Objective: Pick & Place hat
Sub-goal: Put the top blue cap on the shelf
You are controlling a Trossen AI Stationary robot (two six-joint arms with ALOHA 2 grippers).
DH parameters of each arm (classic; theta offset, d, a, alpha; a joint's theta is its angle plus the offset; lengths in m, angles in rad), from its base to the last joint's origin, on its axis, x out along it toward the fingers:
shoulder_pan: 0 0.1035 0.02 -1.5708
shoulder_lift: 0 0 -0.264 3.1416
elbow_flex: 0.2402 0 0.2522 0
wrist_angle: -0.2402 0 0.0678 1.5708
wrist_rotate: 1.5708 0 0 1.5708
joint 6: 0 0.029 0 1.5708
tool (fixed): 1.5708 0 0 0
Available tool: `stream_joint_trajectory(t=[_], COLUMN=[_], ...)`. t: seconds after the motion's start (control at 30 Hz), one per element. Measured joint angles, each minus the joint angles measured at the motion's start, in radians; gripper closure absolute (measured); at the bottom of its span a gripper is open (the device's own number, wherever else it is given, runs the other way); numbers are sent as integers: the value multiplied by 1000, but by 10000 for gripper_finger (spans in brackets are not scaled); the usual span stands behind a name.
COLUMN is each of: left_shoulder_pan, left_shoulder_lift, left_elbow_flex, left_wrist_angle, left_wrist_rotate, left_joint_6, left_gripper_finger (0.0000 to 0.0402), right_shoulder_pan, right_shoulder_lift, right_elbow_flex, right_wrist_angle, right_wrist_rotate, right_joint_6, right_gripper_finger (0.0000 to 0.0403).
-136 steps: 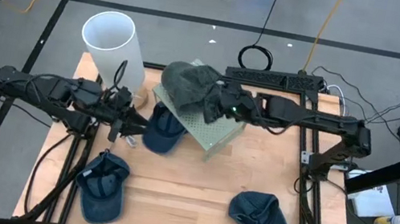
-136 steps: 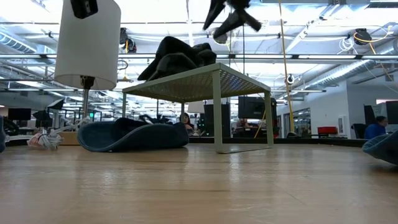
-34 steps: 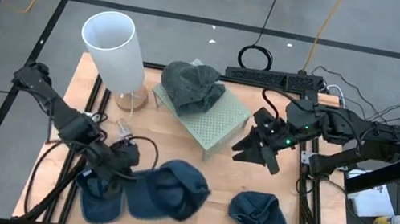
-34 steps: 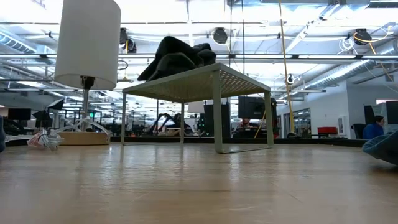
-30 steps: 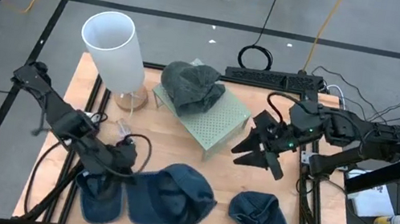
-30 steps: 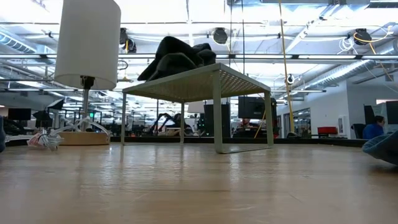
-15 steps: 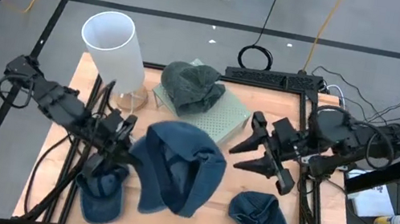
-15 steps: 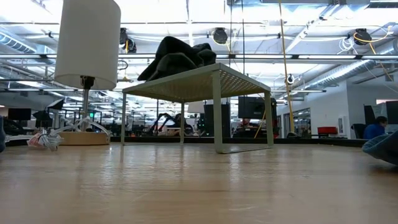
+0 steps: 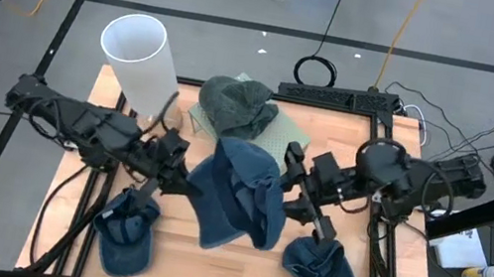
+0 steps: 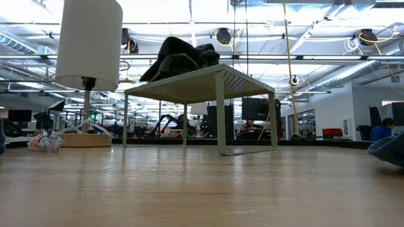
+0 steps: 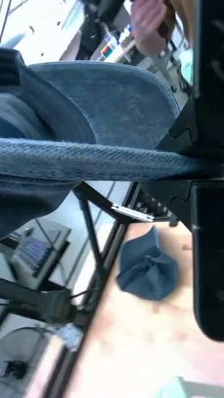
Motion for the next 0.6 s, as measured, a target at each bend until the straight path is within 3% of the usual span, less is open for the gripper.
stream_joint_trajectory(t=[0.2,0.6], left_shoulder_pan=[63,74], left_shoulder_lift=[31,18], left_elbow_flex=[0,-1], left_wrist_angle=[-3,-50], left_wrist_rotate=[146,371], left_joint_6=[-127,-310], left_gripper_finger=[394,394], right_shoulder_pan=[-1,50], right_shoulder_lift=[61,58], right_elbow_flex=[1,0], right_wrist_angle=[-47,-468], right_wrist_rotate=[-4,-5], right_joint_6=[75,281], right_gripper_finger=[287,310])
